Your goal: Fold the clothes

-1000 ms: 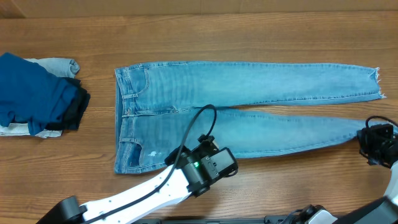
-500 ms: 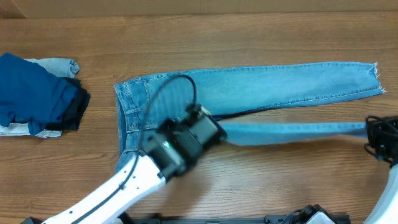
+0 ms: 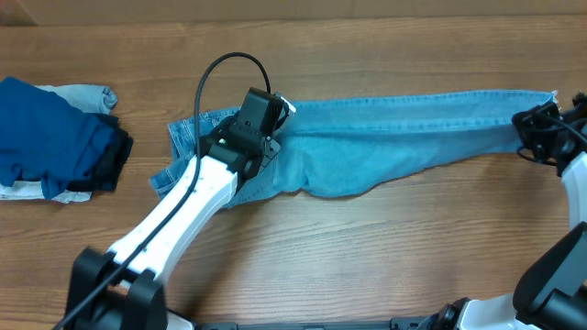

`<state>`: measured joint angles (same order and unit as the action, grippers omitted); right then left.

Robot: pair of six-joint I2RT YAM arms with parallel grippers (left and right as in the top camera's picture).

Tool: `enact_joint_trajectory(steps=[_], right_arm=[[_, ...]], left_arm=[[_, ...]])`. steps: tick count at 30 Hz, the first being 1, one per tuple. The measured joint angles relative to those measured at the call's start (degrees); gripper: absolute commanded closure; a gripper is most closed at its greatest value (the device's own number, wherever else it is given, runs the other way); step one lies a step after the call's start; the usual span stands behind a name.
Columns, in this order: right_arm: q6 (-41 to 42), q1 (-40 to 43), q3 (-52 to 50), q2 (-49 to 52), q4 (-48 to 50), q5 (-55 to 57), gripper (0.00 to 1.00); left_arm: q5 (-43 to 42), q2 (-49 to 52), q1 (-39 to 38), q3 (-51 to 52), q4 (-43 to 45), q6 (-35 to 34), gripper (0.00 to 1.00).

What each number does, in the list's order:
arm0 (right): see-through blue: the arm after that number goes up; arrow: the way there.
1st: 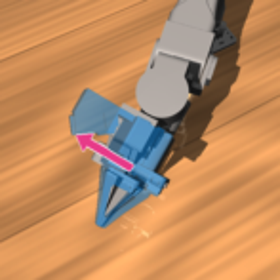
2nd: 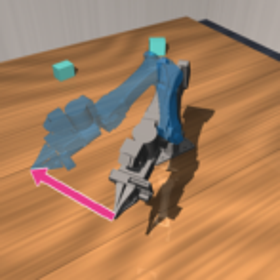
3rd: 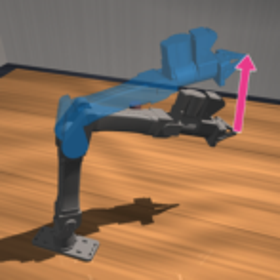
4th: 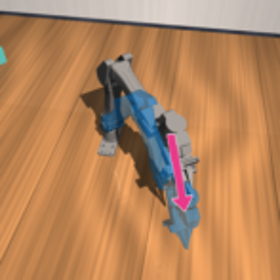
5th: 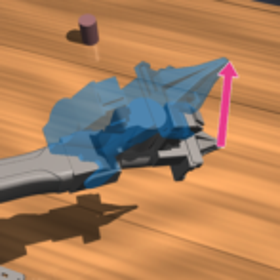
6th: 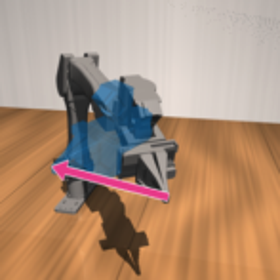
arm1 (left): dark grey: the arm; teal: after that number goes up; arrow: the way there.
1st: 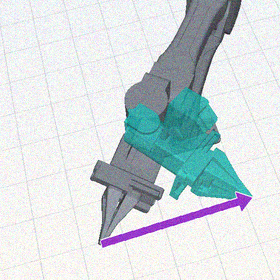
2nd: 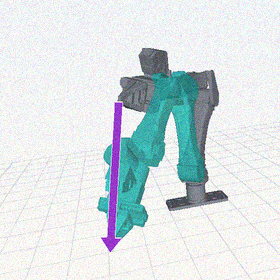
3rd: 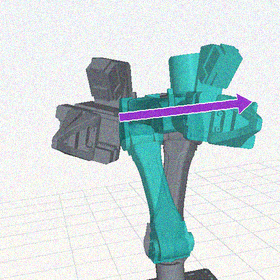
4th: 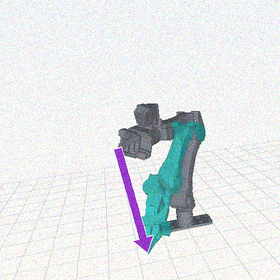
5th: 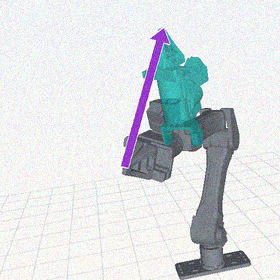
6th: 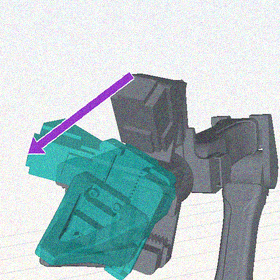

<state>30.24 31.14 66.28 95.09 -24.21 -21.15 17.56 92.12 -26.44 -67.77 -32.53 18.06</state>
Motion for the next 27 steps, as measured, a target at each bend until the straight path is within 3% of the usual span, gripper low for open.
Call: enact_joint_trajectory(steps=[6, 11, 16, 19, 23, 27], right_arm=[[3.91, -4.87, 0.66, 5.73, 10.03, 1.44, 0.94], [5.77, -5.38, 0.68, 9.05, 11.52, 0.94, 0.92], [5.95, -5.35, 0.70, 9.05, 12.44, 2.75, 0.96], [5.31, -5.35, 3.91, 9.14, 5.07, 3.43, 0.96], [3.26, -5.35, 18.53, 9.46, -13.73, 6.32, 0.96], [2.95, -5.46, 21.92, 9.46, -20.00, 11.04, 0.96]], left_arm=[[0.37, 4.57, 4.09, 0.00, 10.93, 0.61, 0.95], [-1.57, 5.16, 6.67, 0.00, 18.29, 1.70, 0.86], [-1.55, 9.09, 7.15, 0.00, 20.26, 2.08, 0.85], [-1.51, 11.34, 7.19, 0.00, 19.21, 2.08, 0.85], [-1.79, 11.41, 7.17, 0.00, 19.41, 2.05, 0.85], [-2.89, 11.41, 7.04, -0.02, 19.69, 2.08, 0.85]])
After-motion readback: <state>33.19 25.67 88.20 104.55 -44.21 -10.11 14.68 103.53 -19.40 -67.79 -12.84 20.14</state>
